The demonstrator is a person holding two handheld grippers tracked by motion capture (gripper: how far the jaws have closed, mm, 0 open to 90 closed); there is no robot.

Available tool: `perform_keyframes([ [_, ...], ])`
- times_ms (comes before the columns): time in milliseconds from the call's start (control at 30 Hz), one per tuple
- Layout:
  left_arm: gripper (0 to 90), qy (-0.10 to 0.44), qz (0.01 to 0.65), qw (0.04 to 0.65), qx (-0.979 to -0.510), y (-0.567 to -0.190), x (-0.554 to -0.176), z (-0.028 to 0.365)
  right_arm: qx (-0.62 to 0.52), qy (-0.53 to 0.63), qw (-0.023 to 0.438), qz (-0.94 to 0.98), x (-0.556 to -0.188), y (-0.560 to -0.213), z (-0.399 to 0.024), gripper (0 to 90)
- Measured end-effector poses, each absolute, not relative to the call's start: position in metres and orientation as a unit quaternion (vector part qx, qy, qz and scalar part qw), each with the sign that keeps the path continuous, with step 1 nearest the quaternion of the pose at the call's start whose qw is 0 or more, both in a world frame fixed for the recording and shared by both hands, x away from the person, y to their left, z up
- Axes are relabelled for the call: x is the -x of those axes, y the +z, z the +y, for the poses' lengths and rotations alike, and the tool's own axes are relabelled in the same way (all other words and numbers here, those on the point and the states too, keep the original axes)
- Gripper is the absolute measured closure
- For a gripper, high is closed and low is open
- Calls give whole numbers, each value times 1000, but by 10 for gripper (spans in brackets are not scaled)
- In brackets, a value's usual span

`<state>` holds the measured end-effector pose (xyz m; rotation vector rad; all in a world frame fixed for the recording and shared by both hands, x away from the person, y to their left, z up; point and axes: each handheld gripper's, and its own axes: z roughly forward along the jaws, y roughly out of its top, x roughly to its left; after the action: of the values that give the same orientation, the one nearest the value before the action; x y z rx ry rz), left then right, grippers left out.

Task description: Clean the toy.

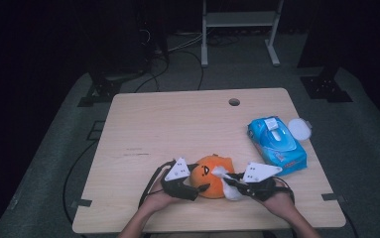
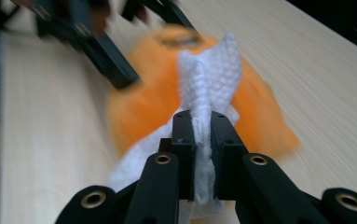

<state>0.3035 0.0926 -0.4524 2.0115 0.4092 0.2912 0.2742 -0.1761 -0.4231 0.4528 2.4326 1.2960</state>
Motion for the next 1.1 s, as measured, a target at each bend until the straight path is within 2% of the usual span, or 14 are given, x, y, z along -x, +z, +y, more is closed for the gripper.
perform_keyframes([
  [200,248,115,171,512,-834,-454,-305,96,-126,447,185,866,-270,-424,-163,809],
  [467,229,108,164,517,-833,-453,-305,99,-187,416,203,867,-280,-434,-202,810],
  [600,237,105,185,513,-831,-453,-306,99,-166,428,203,865,-270,-430,-189,809],
  [733,241,105,205,512,-828,-453,-310,98,-130,446,181,867,-263,-427,-169,808],
  [800,245,99,214,513,-826,-453,-311,100,-120,438,191,870,-261,-428,-165,807],
  [900,246,74,244,526,-812,-455,-317,105,-145,435,196,867,-270,-429,-183,807],
  [1100,245,76,248,525,-811,-455,-317,103,-171,430,192,865,-276,-432,-196,807],
])
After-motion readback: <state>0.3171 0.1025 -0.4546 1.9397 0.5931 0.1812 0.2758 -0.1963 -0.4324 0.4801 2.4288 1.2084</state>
